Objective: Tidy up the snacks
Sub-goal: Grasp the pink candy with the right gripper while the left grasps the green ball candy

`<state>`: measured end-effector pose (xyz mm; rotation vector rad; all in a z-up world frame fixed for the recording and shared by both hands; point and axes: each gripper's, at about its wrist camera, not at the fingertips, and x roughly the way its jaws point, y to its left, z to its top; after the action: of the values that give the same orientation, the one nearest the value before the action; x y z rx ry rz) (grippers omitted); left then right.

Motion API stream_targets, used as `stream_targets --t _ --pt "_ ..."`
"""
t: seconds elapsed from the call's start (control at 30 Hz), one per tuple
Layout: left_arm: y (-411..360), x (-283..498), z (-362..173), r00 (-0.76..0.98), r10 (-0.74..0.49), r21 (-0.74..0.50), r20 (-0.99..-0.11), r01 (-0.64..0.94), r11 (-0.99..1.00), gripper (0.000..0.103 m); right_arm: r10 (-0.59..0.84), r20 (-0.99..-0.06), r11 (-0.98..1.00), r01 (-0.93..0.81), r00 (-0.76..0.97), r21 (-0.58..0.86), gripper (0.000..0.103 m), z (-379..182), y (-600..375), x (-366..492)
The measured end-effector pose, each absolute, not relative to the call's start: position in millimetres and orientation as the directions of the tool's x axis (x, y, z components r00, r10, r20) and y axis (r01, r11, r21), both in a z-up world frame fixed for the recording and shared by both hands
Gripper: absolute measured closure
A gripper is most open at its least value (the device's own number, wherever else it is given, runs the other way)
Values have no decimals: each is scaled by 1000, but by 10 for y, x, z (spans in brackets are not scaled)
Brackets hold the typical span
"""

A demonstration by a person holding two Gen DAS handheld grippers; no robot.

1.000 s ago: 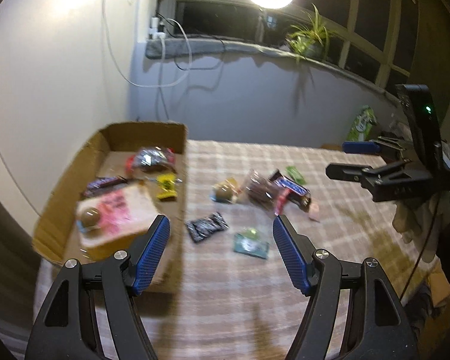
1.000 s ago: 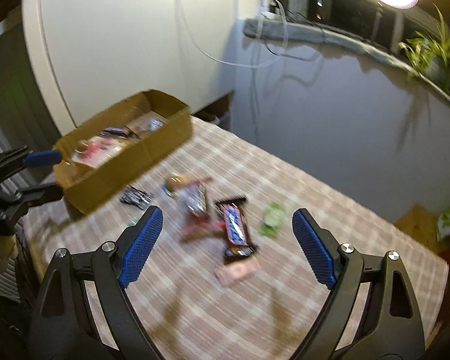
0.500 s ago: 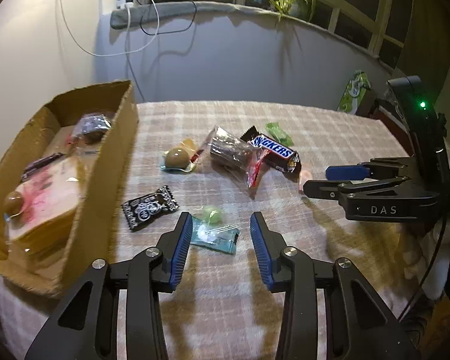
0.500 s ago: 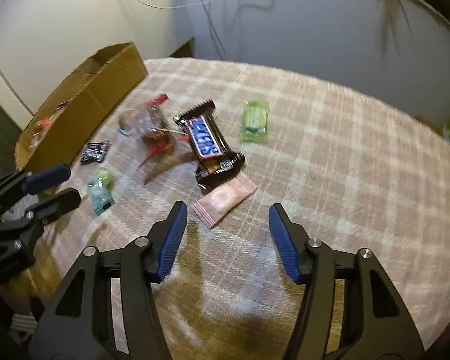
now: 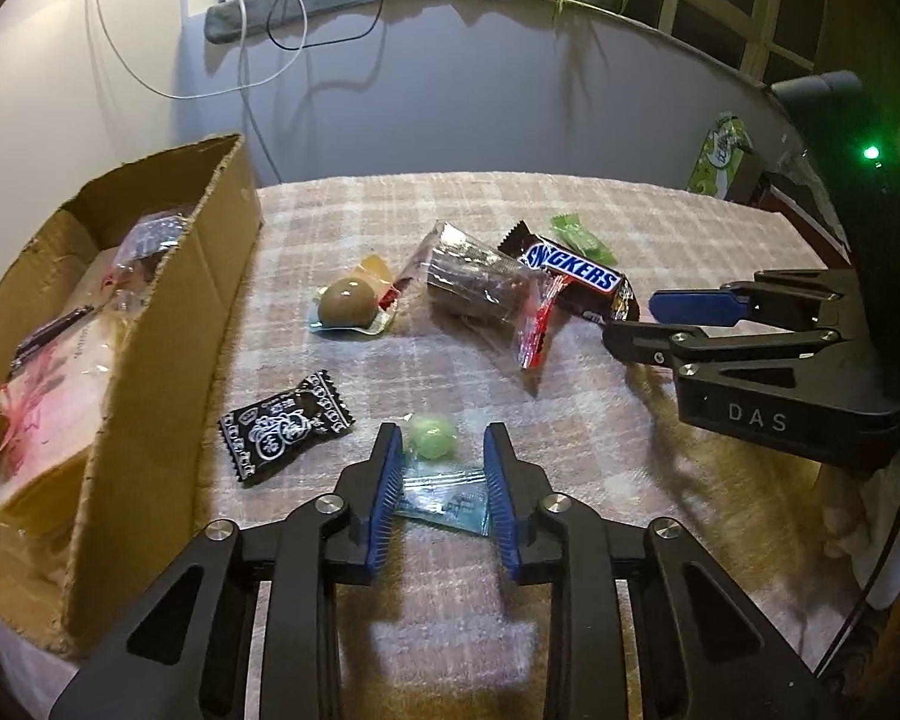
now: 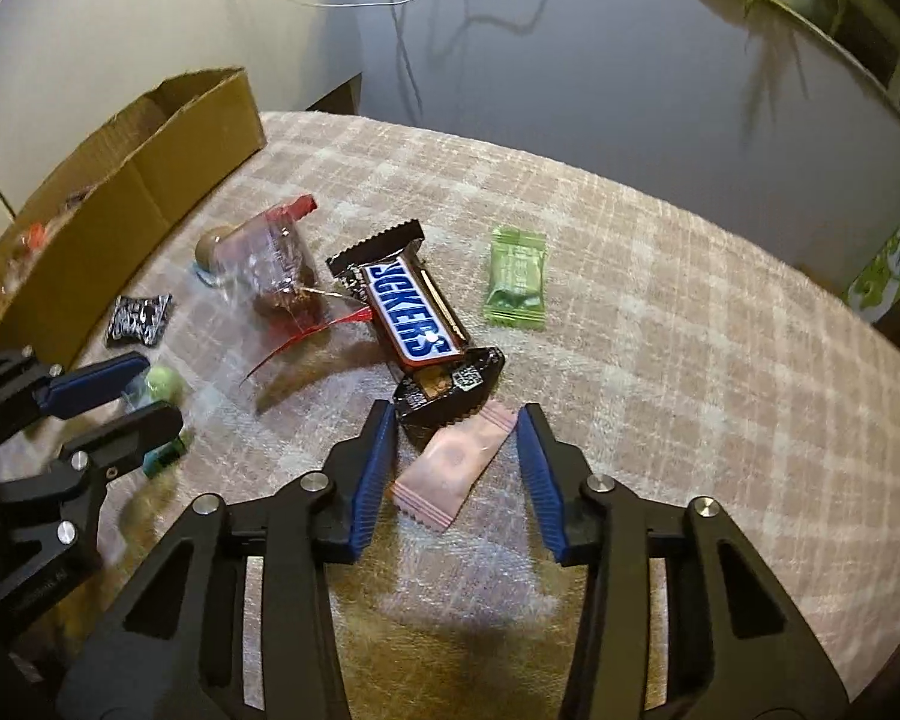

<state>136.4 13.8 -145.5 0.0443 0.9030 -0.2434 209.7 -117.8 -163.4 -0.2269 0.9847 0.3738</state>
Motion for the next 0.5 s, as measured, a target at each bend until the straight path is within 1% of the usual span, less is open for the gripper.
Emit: stream_targets --t 0.03,0.07,0.1,0.17,0.2,0.5 --pt "135 1367 -1466 592 -193 -63 -783 233 970 79 204 -844 912 -410 496 -21 66 -1633 -1180 2092" --pt "133 1369 -1473 591 -194 -63 -783 235 970 79 203 -845 911 -412 495 -23 72 -1629 -1187 2094" --pt "134 1370 -1474 592 -197 -65 -782 237 969 79 201 -846 910 -414 493 -25 76 -1624 -1204 2096" --pt "146 1380 -1480 591 -203 -72 -780 238 969 79 212 -849 907 -421 484 -13 78 -1616 -1245 2094" --pt "156 1379 -1480 592 -207 -77 -779 237 968 79 217 -850 906 -422 481 -8 82 -1614 -1271 2091" --pt "199 1337 -1423 606 -225 -107 -763 225 968 79 260 -843 914 -401 470 59 83 -1594 -1486 2027"
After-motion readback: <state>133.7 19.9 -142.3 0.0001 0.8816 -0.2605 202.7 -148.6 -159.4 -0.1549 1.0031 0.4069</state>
